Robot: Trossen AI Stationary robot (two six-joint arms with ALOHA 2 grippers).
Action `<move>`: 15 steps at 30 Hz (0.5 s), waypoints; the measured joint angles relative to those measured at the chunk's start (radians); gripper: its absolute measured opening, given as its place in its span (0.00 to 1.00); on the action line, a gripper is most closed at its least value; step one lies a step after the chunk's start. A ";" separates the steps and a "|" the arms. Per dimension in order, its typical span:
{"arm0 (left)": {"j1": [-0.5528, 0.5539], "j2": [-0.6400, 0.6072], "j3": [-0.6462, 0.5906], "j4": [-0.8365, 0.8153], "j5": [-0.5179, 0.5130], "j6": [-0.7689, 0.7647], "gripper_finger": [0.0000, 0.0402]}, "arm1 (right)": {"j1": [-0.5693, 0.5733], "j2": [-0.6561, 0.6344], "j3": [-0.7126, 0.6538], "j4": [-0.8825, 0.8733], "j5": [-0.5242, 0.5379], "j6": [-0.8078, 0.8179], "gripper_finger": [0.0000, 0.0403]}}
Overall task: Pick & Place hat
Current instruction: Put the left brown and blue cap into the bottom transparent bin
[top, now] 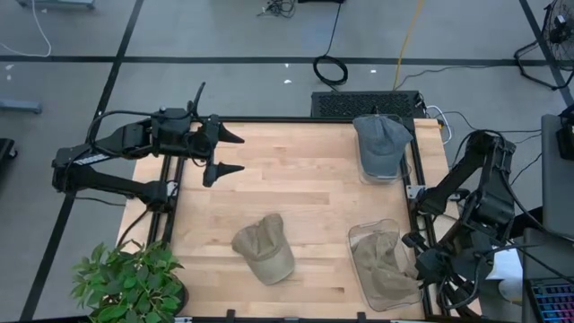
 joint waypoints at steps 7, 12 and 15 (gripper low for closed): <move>0.000 0.000 0.000 0.000 0.000 -0.001 0.92 | -0.012 0.000 0.000 0.000 -0.002 -0.039 0.02; 0.000 0.000 0.000 0.000 0.000 -0.001 0.92 | -0.029 0.000 0.000 -0.005 -0.065 -0.044 0.02; 0.000 0.000 0.000 0.000 0.000 0.000 0.93 | -0.044 -0.005 0.000 -0.016 -0.086 -0.069 0.02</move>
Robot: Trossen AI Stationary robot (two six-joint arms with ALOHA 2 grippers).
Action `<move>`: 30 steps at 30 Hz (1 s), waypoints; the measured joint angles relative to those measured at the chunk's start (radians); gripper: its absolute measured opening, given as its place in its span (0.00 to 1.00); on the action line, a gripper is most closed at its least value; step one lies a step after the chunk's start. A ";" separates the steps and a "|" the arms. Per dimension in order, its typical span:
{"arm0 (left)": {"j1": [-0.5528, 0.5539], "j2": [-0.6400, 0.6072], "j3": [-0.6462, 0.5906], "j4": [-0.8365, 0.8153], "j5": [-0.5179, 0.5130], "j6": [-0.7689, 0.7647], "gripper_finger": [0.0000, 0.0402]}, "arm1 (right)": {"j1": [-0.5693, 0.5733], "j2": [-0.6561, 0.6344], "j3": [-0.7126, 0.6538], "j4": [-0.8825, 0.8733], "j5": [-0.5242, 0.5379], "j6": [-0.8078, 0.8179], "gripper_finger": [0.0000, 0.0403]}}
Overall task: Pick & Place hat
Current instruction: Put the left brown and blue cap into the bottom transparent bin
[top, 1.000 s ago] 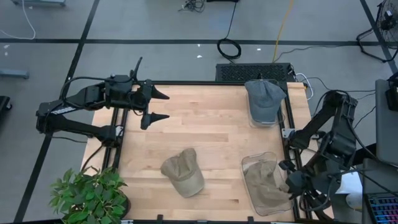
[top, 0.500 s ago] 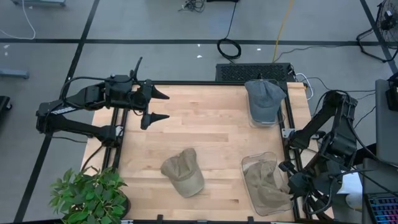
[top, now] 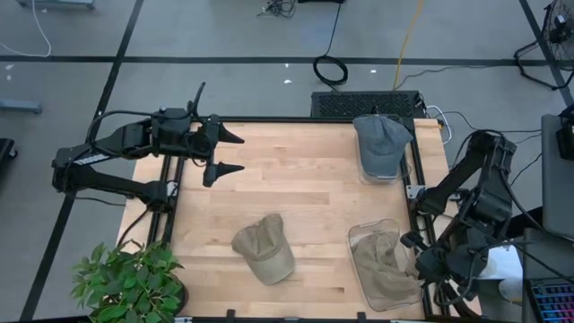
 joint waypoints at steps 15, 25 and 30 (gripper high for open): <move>0.000 0.000 0.000 0.000 0.000 0.000 0.93 | -0.113 -0.018 -0.001 -0.007 -0.050 -0.132 0.02; 0.000 0.000 0.000 0.000 0.000 0.000 0.92 | -0.113 -0.018 -0.041 0.030 -0.116 -0.182 0.02; 0.000 0.000 0.000 0.000 0.000 0.000 0.91 | -0.113 -0.017 -0.109 0.079 -0.126 -0.181 0.02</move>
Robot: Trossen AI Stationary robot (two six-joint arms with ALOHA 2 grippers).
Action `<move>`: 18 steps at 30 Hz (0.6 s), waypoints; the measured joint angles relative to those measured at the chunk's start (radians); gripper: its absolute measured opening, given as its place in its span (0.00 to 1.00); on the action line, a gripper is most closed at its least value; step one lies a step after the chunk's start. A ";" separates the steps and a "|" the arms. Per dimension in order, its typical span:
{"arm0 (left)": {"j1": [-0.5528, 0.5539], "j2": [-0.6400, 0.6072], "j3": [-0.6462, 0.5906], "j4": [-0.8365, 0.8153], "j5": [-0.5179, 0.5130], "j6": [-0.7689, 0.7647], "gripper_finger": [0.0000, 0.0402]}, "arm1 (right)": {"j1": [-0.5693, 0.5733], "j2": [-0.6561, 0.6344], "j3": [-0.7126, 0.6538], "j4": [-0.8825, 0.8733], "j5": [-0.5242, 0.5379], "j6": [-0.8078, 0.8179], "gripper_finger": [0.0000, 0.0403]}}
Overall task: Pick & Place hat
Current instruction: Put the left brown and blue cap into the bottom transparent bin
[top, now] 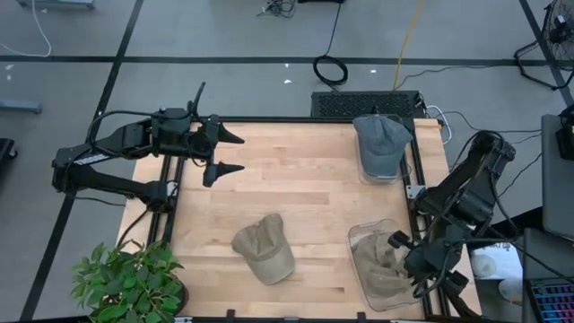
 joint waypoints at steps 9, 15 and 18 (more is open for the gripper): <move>0.000 0.000 0.000 0.000 0.000 0.000 0.91 | 0.012 -0.001 -0.063 0.083 -0.025 0.009 0.02; 0.000 0.000 0.000 0.000 0.000 0.000 0.91 | 0.011 -0.001 -0.109 0.093 -0.023 0.030 0.02; 0.000 0.000 0.000 0.000 0.000 0.000 0.91 | 0.011 -0.001 -0.134 0.096 -0.005 0.034 0.02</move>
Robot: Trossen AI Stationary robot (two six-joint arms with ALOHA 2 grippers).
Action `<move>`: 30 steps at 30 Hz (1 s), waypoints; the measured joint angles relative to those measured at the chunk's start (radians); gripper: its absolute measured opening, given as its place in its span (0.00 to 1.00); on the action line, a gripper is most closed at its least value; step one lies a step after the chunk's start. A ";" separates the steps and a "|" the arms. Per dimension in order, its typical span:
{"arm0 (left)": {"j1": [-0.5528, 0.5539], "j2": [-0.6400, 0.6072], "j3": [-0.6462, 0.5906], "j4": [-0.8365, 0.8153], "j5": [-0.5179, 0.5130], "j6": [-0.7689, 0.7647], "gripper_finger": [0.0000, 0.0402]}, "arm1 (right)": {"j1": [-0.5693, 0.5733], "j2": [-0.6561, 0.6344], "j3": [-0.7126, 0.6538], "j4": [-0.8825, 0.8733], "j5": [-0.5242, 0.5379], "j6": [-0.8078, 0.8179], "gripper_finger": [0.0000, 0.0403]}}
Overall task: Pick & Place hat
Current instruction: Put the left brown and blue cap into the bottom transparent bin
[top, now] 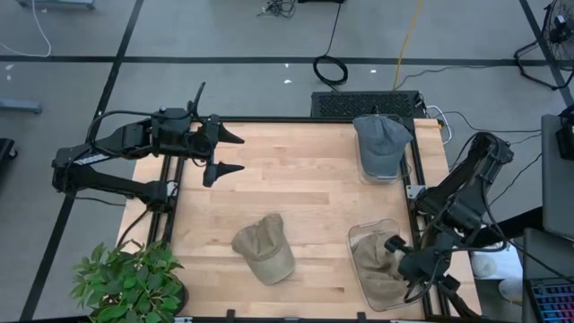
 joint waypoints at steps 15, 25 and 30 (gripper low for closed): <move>0.000 0.000 0.000 0.000 0.000 0.000 0.91 | -0.032 -0.001 -0.107 -0.008 0.126 0.264 0.22; 0.000 0.000 0.000 0.000 0.000 0.000 0.91 | -0.099 -0.046 -0.111 -0.026 0.254 0.293 0.36; 0.000 0.000 0.000 0.000 0.000 0.000 0.91 | -0.136 -0.098 -0.111 -0.084 0.276 0.295 0.36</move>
